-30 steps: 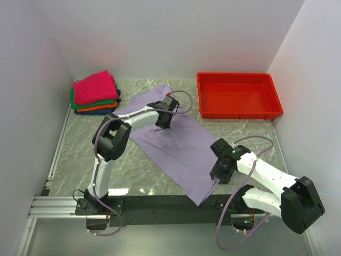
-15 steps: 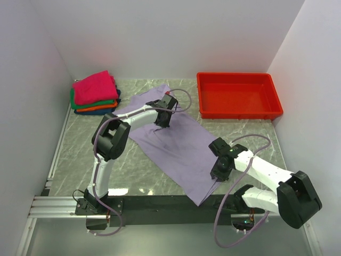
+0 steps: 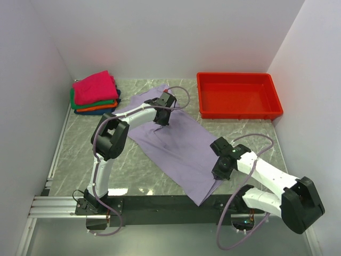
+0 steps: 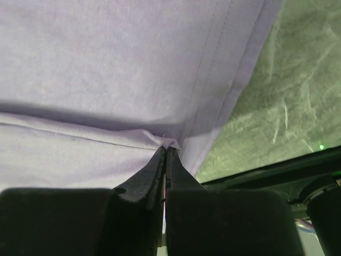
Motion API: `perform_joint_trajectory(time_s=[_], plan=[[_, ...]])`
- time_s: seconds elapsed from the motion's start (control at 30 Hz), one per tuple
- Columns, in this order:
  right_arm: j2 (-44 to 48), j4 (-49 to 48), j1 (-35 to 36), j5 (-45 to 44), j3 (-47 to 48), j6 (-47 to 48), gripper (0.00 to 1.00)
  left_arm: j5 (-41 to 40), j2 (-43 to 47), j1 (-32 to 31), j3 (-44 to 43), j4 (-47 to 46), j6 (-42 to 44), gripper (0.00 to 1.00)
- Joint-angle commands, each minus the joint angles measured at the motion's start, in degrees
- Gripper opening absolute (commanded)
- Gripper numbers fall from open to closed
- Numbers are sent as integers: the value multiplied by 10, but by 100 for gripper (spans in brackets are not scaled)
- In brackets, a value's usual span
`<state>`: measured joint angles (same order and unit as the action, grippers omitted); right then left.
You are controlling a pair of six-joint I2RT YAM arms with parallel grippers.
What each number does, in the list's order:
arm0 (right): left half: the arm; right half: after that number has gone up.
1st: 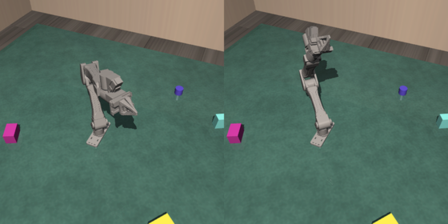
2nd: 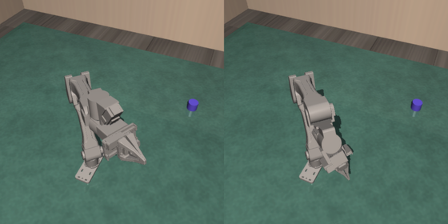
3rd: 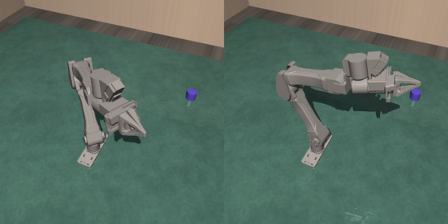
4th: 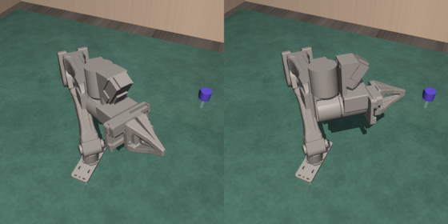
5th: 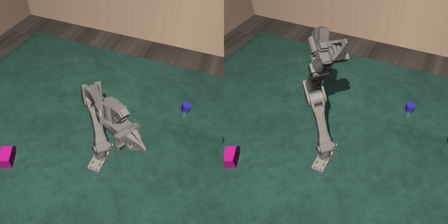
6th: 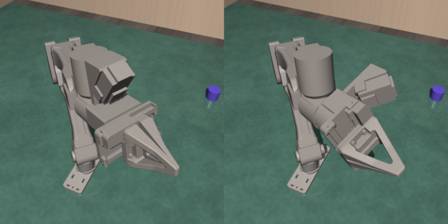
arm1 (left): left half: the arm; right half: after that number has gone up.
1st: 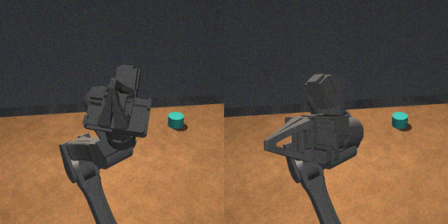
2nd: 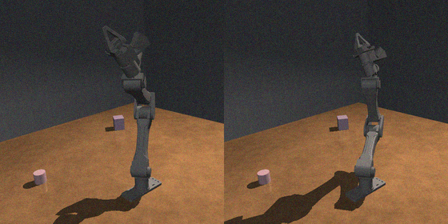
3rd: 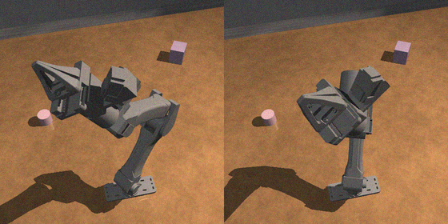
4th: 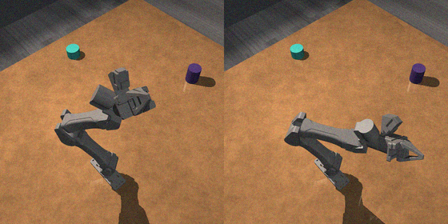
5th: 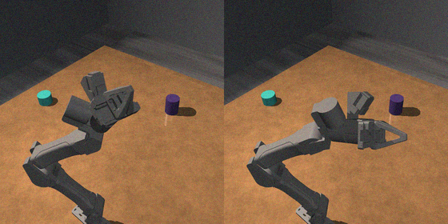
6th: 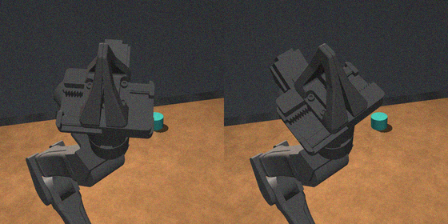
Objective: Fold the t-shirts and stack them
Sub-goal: Fold the tshirt
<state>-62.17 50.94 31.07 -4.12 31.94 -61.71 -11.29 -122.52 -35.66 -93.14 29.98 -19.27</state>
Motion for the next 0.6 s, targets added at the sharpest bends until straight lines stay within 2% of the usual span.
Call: perform_joint_trajectory(time_s=[0.0, 0.3, 0.57], plan=[[27, 47, -2, -20, 25, -7, 0, 16, 11, 2, -31, 0, -10, 0], [16, 101, 35, 17, 50, 19, 0, 29, -7, 2, -47, 4, -16, 1], [10, 137, 94, 23, 74, -17, 0, 32, -12, 2, -42, 1, -17, 1]])
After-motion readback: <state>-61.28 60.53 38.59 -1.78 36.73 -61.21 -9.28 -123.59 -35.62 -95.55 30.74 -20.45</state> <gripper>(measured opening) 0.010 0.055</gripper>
